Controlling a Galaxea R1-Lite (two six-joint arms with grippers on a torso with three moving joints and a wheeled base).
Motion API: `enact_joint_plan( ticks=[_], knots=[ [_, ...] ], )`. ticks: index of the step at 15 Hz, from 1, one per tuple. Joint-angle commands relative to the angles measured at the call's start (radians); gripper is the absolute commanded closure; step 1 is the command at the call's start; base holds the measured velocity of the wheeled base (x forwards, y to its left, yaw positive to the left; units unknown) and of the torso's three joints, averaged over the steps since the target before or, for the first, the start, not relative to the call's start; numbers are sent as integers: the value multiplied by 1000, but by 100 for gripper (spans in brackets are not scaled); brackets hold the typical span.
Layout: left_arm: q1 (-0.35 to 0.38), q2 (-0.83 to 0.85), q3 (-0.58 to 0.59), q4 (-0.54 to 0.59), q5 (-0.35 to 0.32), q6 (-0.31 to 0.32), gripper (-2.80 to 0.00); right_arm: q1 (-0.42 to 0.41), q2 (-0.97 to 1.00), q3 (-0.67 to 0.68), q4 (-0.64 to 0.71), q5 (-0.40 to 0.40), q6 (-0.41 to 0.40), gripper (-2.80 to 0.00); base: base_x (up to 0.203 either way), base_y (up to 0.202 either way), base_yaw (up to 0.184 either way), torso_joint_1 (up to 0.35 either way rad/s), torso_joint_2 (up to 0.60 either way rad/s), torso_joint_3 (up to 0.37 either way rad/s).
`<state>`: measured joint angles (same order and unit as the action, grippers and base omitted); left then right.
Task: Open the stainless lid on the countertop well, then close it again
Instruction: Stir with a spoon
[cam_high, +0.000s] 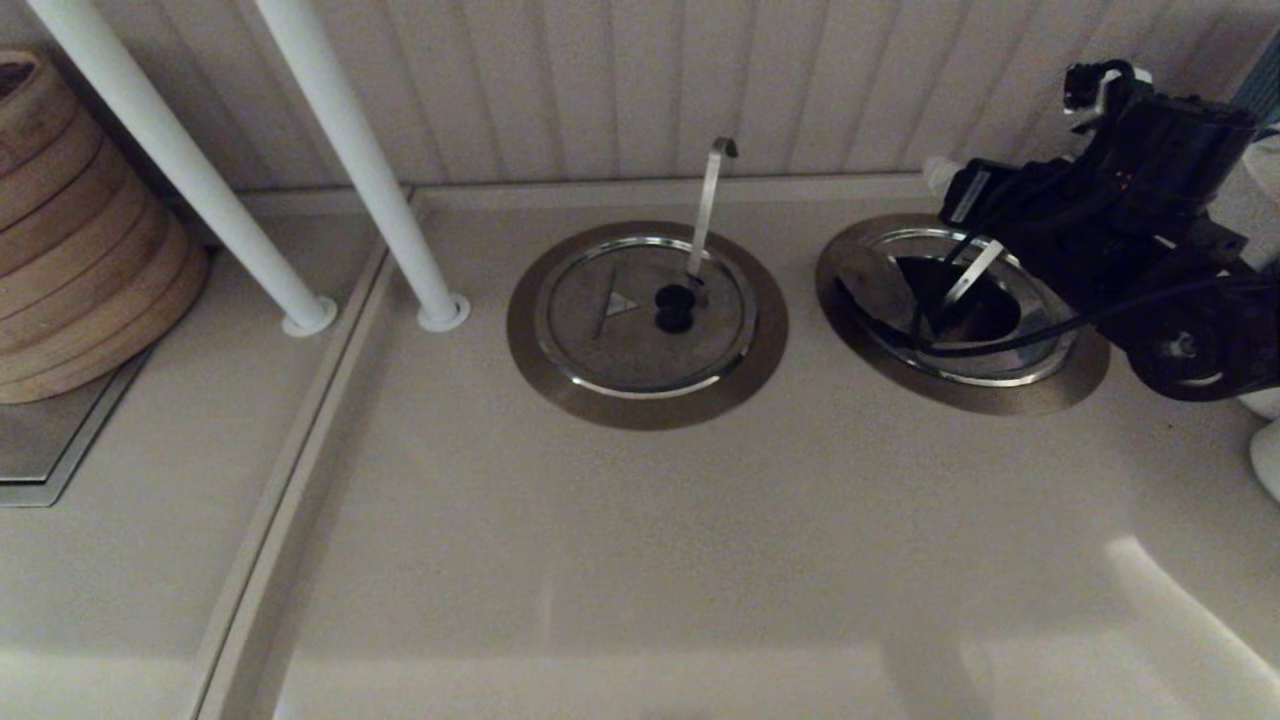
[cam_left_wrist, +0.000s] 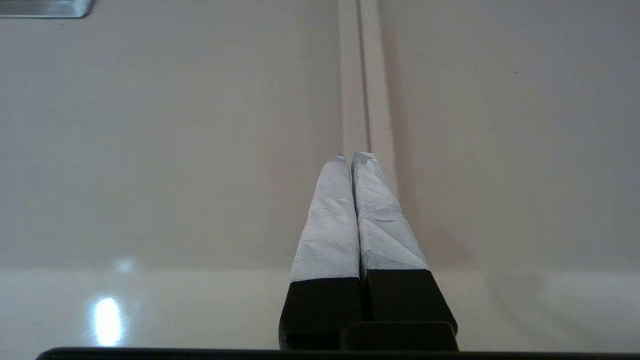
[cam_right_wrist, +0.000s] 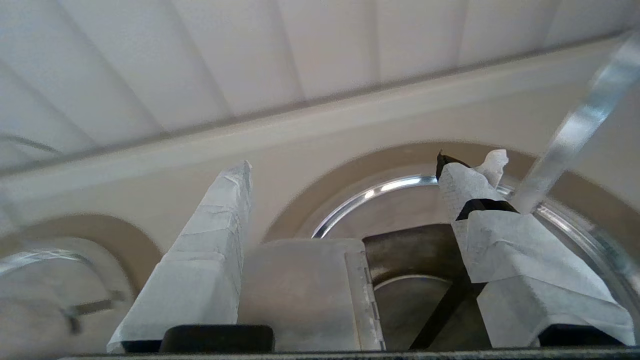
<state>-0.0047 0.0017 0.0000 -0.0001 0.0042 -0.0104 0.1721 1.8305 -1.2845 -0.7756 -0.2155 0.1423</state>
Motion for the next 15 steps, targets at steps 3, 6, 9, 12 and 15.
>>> enact_joint_plan(
  ticks=[3, 6, 9, 12, 15],
  knots=[
    [0, 0, 0, -1, 0, 0, 0, 1, -44, 7, 5, -1, 0, -280, 0, 0, 0, 0, 0, 0],
    [0, 0, 0, 0, 0, 0, 0, -60, 25, -90, 94, -35, -12, -280, 0, 0, 0, 0, 0, 0],
    [0, 0, 0, -1, 0, 0, 0, -114, 67, -191, 213, -58, -18, -280, 0, 0, 0, 0, 0, 0],
    [0, 0, 0, 0, -1, 0, 0, -128, 192, -385, 301, -57, -43, -280, 0, 0, 0, 0, 0, 0],
    [0, 0, 0, -1, 0, 0, 0, -166, 341, -576, 396, -55, -54, -280, 0, 0, 0, 0, 0, 0]
  ],
)
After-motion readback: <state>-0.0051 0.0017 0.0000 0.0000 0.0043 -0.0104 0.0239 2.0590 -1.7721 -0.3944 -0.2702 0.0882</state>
